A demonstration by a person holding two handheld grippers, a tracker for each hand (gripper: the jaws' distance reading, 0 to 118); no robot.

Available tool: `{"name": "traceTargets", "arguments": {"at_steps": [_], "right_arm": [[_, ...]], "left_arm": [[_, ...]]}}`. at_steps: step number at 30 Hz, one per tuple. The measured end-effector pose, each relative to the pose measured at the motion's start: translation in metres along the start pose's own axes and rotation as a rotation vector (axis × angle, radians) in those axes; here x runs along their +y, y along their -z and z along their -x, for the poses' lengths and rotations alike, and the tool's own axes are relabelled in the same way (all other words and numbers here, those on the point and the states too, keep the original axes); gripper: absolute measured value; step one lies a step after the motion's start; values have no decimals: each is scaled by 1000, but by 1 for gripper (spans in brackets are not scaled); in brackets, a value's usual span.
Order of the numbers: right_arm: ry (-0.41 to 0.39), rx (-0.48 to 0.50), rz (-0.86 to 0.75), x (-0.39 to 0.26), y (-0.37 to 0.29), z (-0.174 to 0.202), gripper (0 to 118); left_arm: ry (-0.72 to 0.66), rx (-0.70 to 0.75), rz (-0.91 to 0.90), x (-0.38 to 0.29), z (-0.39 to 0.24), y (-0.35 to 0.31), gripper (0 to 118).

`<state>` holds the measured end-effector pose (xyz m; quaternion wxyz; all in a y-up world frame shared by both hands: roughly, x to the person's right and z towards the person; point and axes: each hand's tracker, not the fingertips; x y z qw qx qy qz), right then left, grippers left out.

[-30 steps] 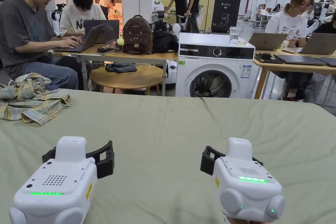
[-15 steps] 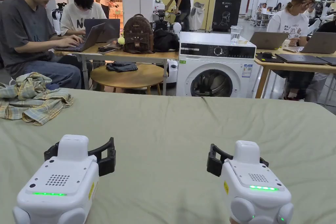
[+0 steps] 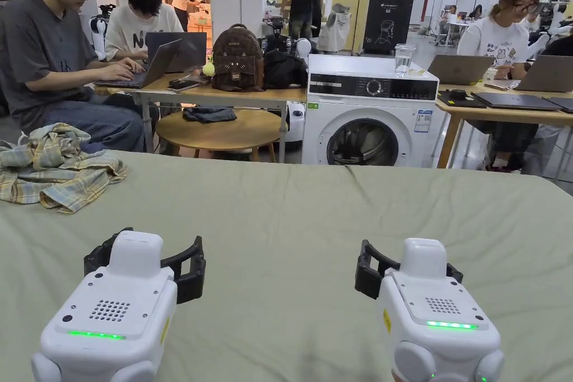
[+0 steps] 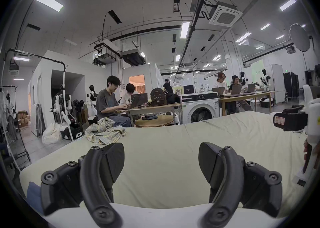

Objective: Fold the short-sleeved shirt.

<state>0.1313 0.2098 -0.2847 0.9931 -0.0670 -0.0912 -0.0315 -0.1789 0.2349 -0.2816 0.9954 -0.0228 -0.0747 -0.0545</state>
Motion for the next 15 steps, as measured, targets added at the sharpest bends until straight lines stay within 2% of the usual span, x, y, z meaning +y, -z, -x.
{"name": "traceTargets", "arguments": {"at_steps": [5,15], "right_arm": [[-66,-37,-12,2,-4,6,81],[-52,-28,-2,-1,-2,4,81]], "left_arm": [[-8,-10,-4,0,2,-3,89],[-15,-9,17,-3,4,0,89]]}}
